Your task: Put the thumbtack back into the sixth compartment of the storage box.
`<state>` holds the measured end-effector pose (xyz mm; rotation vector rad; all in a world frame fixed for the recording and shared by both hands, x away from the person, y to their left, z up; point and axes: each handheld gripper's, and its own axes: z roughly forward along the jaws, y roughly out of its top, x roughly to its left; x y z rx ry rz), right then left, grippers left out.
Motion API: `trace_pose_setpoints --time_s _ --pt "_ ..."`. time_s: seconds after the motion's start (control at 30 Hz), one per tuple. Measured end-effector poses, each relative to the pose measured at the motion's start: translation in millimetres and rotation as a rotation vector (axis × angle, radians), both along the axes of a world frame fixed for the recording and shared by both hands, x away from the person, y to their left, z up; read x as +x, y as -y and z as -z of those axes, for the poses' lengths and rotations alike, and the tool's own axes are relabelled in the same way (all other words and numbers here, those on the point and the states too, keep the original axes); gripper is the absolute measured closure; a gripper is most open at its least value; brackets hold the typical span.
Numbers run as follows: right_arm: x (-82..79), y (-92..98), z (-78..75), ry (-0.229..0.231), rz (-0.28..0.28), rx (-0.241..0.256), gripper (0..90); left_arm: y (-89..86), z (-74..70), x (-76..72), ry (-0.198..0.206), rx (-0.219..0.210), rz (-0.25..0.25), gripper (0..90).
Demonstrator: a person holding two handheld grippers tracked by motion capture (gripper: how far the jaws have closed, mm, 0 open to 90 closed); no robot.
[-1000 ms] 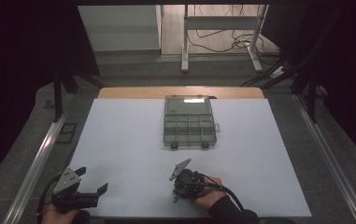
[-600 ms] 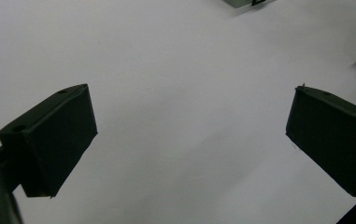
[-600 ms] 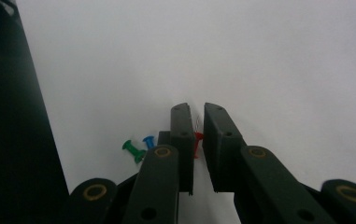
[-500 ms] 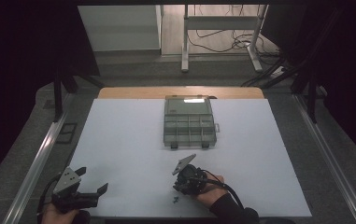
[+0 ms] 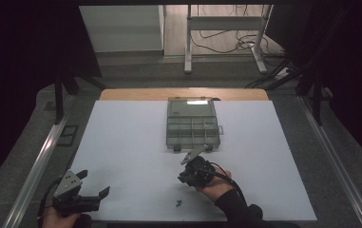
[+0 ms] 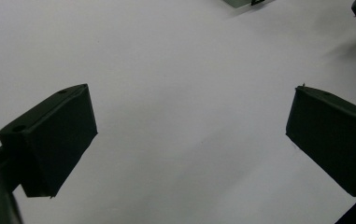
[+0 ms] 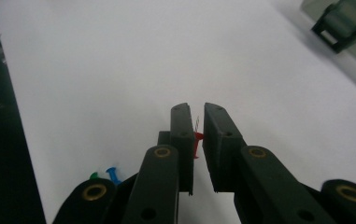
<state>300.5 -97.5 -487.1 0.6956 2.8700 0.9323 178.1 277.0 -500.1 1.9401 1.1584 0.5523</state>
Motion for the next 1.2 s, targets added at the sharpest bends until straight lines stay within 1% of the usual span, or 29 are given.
trace_pose_setpoints --time_s 0.07,0.1,0.13,0.2,0.3,0.4,0.5,0.53,0.6,0.73,0.77,0.8,0.87,0.9,0.93,1.2 --pt "5.1 1.5 -3.4 0.009 0.018 0.011 81.8 0.0 0.0 0.0 0.000 0.000 0.000 2.2" --pt "5.1 1.5 -3.4 0.009 0.018 0.011 81.8 0.0 0.0 0.0 0.000 0.000 0.000 2.2" --pt "9.4 3.4 -5.4 0.015 0.030 0.018 81.8 0.1 0.0 0.1 -0.001 0.000 0.001 2.2" --pt "11.1 4.0 -5.9 0.017 0.035 0.022 81.8 0.1 0.0 0.1 -0.001 0.002 0.002 2.2" --pt "19.1 7.2 -8.4 0.017 0.063 0.040 81.8 0.3 0.0 0.2 -0.003 0.004 0.003 2.3" --pt "22.7 8.2 -9.0 0.021 0.074 0.043 81.8 0.4 0.0 0.3 -0.003 0.005 0.004 2.2" --pt "28.7 9.0 -11.4 0.031 0.093 0.047 81.8 0.5 0.0 0.3 -0.003 0.005 0.004 2.2" --pt "32.6 9.5 -13.0 0.040 0.101 0.051 81.8 0.5 0.0 0.3 -0.004 0.006 0.004 2.2" --pt "34.4 9.6 -13.8 0.041 0.106 0.053 81.8 0.4 0.0 0.3 -0.004 0.005 0.004 2.2" --pt "43.8 9.2 -15.4 0.051 0.128 0.063 81.8 0.4 0.0 0.4 -0.005 0.005 0.005 2.2" --pt "43.8 9.2 -15.4 0.051 0.128 0.063 81.8 0.4 0.0 0.4 -0.005 0.005 0.005 2.2" --pt "48.0 8.3 -15.3 0.058 0.136 0.059 81.7 0.4 0.0 0.4 -0.005 0.005 0.005 2.2" --pt "49.5 8.0 -15.1 0.059 0.137 0.061 81.7 0.4 0.0 0.4 -0.004 0.003 0.005 2.3" --pt "53.2 6.7 -15.2 0.060 0.146 0.062 81.7 0.3 0.0 0.4 -0.004 0.002 0.005 2.2" --pt "53.2 6.7 -15.2 0.060 0.146 0.062 81.7 0.3 0.0 0.4 -0.004 0.002 0.005 2.2" --pt "67.9 0.9 -19.8 0.087 0.164 0.067 81.6 0.1 0.1 0.4 -0.004 0.002 0.007 2.2"
